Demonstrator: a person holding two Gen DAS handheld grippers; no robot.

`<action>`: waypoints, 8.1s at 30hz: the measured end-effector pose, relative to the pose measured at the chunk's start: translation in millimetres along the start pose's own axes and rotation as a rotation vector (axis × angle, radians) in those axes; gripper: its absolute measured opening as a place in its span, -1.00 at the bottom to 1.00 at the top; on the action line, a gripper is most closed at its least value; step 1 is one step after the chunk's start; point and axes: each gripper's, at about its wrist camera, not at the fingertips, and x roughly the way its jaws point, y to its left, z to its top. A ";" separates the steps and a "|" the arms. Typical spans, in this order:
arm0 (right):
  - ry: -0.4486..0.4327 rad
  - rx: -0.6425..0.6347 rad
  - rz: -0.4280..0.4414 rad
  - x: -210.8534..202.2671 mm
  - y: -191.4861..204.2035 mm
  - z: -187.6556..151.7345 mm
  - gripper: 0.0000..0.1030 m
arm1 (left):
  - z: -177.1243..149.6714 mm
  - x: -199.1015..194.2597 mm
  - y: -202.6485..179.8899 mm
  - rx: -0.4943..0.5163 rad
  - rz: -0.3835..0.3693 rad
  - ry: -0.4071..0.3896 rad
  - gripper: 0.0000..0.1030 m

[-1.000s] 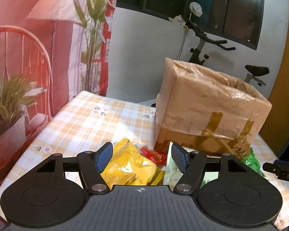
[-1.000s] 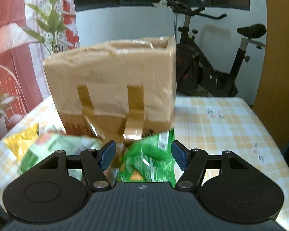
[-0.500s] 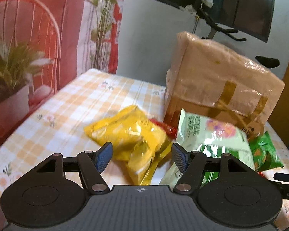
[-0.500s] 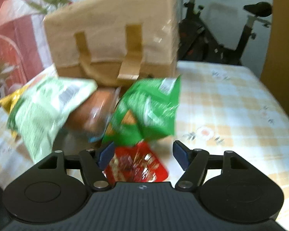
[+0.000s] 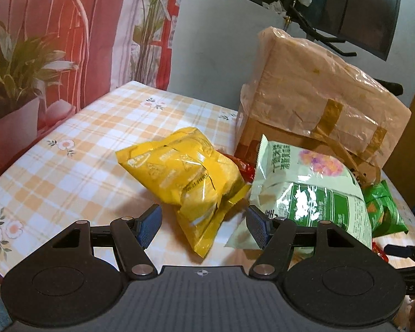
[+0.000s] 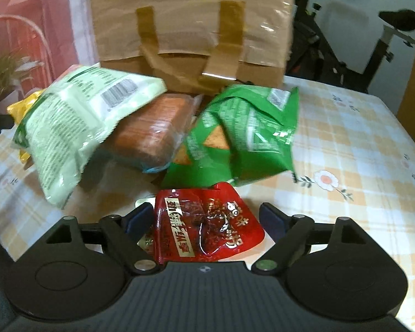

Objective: Organize snacks
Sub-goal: 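Lower the right tool onto the red meat-snack packet, then grasp the red packet with the right tool while the left tool grasps the yellow bag, then lift both packets and carry them toward the box, then open both tools over the box to drop the packets inside, then withdraw both open tools from the box back toward the snack pile, then lower the left tool onto the pale green bag while the right tool lowers onto the foil sachet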

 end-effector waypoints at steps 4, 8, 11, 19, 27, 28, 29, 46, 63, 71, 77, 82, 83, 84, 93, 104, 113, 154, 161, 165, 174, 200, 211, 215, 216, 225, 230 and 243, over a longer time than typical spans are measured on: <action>0.005 -0.021 -0.005 4.9 3.2 -2.6 0.73 | -4.3 -1.5 -3.4 0.016 -0.005 0.001 0.35; -0.009 -0.014 0.011 7.6 2.1 -6.3 0.75 | -6.7 -2.1 -2.8 0.020 -0.001 0.003 0.35; -0.036 0.028 0.011 8.5 -4.2 -10.8 0.75 | -8.6 -1.9 -2.3 0.020 0.002 0.004 0.35; -0.101 0.099 0.020 3.8 -18.5 -18.3 0.65 | -12.6 3.8 -6.1 0.031 0.008 0.022 0.35; -0.098 0.055 0.017 5.9 -9.1 -18.7 0.64 | -15.9 6.3 -7.0 0.043 0.013 0.034 0.35; -0.098 0.055 0.017 6.0 -9.0 -18.6 0.64 | -15.9 6.2 -6.9 0.043 0.013 0.034 0.35; -0.098 0.055 0.017 5.9 -9.0 -18.7 0.64 | -16.0 6.3 -6.8 0.043 0.013 0.034 0.35; -0.166 -0.009 0.020 -17.3 9.9 -24.5 -0.83 | -16.4 -0.3 -3.9 0.029 0.014 0.016 0.35; -0.218 -0.056 0.018 -32.8 15.4 -11.8 -0.83 | 8.7 -0.3 18.0 -0.111 0.028 -0.035 0.36; -0.206 -0.070 0.017 -29.4 15.0 -6.1 -0.83 | 25.1 50.3 21.5 -0.160 0.035 0.012 0.44; -0.199 -0.073 0.017 -27.4 13.2 -3.7 -0.83 | 26.6 65.4 17.0 -0.147 0.046 0.000 0.58; -0.197 -0.075 0.022 -26.4 14.0 -3.6 -0.83 | 29.9 76.6 27.5 -0.174 0.059 0.025 0.59; -0.197 -0.077 0.023 -26.7 14.2 -3.8 -0.83 | 30.5 76.9 31.2 -0.192 0.055 0.026 0.58; -0.198 -0.079 0.024 -27.2 14.3 -4.0 -0.83 | 31.6 75.9 33.6 -0.212 0.053 0.024 0.58; -0.209 -0.073 0.026 -28.7 12.5 -4.3 -0.83 | 38.7 60.6 51.3 -0.293 0.010 -0.073 0.84; -0.191 -0.066 0.018 -24.9 10.5 -4.7 -0.83 | 43.6 92.1 58.1 -0.301 0.023 -0.051 0.56; -0.213 -0.053 0.010 -28.3 4.6 5.7 -0.83 | 53.2 46.3 50.9 -0.180 0.032 -0.117 0.43; -0.284 0.078 0.053 23.6 -64.8 242.0 -0.82 | 232.1 91.8 -172.6 0.236 -0.161 -0.308 0.54; -0.254 0.095 0.057 26.7 -72.7 237.2 -0.53 | 228.2 99.5 -170.2 0.277 -0.158 -0.266 0.70; -0.254 0.086 0.053 18.7 -69.2 234.3 -0.42 | 222.9 86.8 -155.1 0.262 -0.144 -0.252 0.70; -0.270 0.047 0.011 -11.7 -54.8 221.4 -0.31 | 204.4 39.3 -115.4 0.251 -0.086 -0.249 0.70; -0.298 0.046 0.034 -59.3 -25.1 132.4 -0.27 | 99.1 -31.6 -51.5 0.197 -0.050 -0.183 0.70; -0.268 0.067 0.041 -52.2 -23.8 85.3 -0.27 | 55.8 -36.5 -46.6 0.158 -0.036 -0.178 0.69; -0.260 0.047 0.040 -51.5 -19.3 67.6 -0.27 | 39.0 -34.7 -48.5 0.142 -0.051 -0.162 0.70; -0.256 0.039 0.039 -51.6 -17.5 64.0 -0.27 | 35.2 -33.8 -48.8 0.137 -0.055 -0.157 0.70; -0.170 0.028 0.065 -36.2 4.5 18.5 0.02 | 11.0 -24.3 -41.3 0.086 -0.079 -0.115 0.70; -0.078 0.002 0.054 -18.2 21.9 -2.9 0.17 | 4.1 -25.2 -36.7 0.064 -0.079 -0.115 0.69; -0.045 0.018 -0.025 -3.7 26.1 -19.2 0.54 | -4.8 -21.2 -40.4 0.069 -0.085 -0.100 0.69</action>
